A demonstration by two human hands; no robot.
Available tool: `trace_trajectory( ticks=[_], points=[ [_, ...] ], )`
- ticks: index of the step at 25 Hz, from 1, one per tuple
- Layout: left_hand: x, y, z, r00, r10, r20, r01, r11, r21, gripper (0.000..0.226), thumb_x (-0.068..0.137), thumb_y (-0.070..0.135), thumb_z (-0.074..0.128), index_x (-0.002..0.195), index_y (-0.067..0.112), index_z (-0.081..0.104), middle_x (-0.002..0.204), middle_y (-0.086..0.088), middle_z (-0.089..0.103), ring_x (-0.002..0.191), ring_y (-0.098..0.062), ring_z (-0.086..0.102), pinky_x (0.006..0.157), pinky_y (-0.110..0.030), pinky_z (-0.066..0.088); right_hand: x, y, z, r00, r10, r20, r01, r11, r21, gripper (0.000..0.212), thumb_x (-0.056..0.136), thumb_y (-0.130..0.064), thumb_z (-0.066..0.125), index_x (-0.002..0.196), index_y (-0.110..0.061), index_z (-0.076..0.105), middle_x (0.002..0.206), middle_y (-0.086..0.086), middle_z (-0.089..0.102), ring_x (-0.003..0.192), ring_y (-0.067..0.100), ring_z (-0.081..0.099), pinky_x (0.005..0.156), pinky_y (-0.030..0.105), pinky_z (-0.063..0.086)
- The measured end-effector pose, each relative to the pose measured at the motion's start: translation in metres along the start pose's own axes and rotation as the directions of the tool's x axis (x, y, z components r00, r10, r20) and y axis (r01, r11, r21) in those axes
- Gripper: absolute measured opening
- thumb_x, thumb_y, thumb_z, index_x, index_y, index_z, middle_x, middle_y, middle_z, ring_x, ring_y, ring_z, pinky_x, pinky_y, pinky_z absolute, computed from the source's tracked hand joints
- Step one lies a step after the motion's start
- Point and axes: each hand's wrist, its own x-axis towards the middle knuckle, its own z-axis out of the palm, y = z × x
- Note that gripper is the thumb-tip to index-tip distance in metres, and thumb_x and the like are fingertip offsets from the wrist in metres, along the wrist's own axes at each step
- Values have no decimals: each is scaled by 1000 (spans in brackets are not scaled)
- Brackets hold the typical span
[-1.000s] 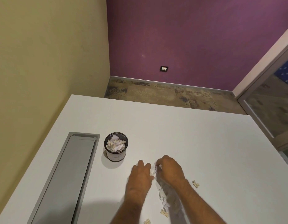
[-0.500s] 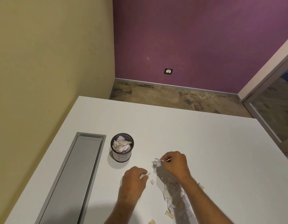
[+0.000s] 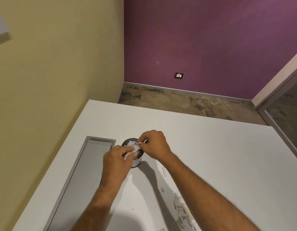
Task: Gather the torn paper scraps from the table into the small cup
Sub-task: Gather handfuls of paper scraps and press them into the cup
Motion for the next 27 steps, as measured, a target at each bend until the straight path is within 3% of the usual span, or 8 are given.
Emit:
trace_trajectory(
  ticks=[6,10,16,19,21,23,25,27],
  points=[
    [33,-1,-3,994,-31,107,12,985,170,17,79,14,78,96,18,77,89,0,71,76,-15,61,72,-24,49,4,3,10,986,11,165,-2,999,-53,29,68,-13,81,94,-23,75,89,-2,74,79,13,66,73,25,54],
    [48,4,9,976,-26,216,-33,963,266,17,82,12,73,98,17,77,97,-6,71,89,-25,66,79,-32,55,-5,12,0,996,4,88,0,999,-42,30,70,-2,60,80,-25,75,82,-5,74,75,13,68,72,28,57],
    [52,3,22,904,-50,424,-149,894,422,24,84,13,66,105,23,73,105,-6,67,106,-30,58,85,-43,53,-35,65,-19,987,151,49,-149,988,-44,40,70,1,50,89,-23,77,93,-7,76,74,5,64,77,17,49],
    [42,8,23,923,33,385,-201,891,406,27,87,13,62,112,21,69,115,0,63,113,-26,50,88,-42,51,-58,99,-27,977,211,33,-209,976,-61,32,72,-4,58,91,-22,76,93,-8,76,76,5,65,77,18,49],
    [25,17,26,934,179,310,-269,923,276,26,88,15,64,114,17,69,116,0,64,112,-24,51,90,-39,50,-73,123,-33,958,287,4,-286,957,-50,27,74,-6,64,92,-22,76,94,-7,75,78,7,67,77,19,51],
    [0,26,35,902,293,319,-352,925,146,26,86,19,70,112,15,70,112,-3,66,110,-24,56,93,-38,49,-88,144,-37,934,358,-9,-358,933,-44,24,75,-7,67,91,-23,75,95,-6,75,83,10,68,79,22,53],
    [-27,31,53,826,283,487,-378,920,107,33,87,28,68,118,19,65,117,0,63,112,-21,55,96,-37,47,-102,160,-38,912,408,49,-403,911,-94,26,75,-11,67,95,-27,73,100,-7,73,90,11,67,82,25,53],
    [-53,30,75,697,186,693,-397,904,156,43,89,33,64,129,25,54,127,2,54,119,-19,48,100,-37,44,-111,167,-39,892,421,165,-383,897,-219,39,71,-17,69,108,-31,68,108,-9,68,95,10,62,83,24,51]
  ],
)
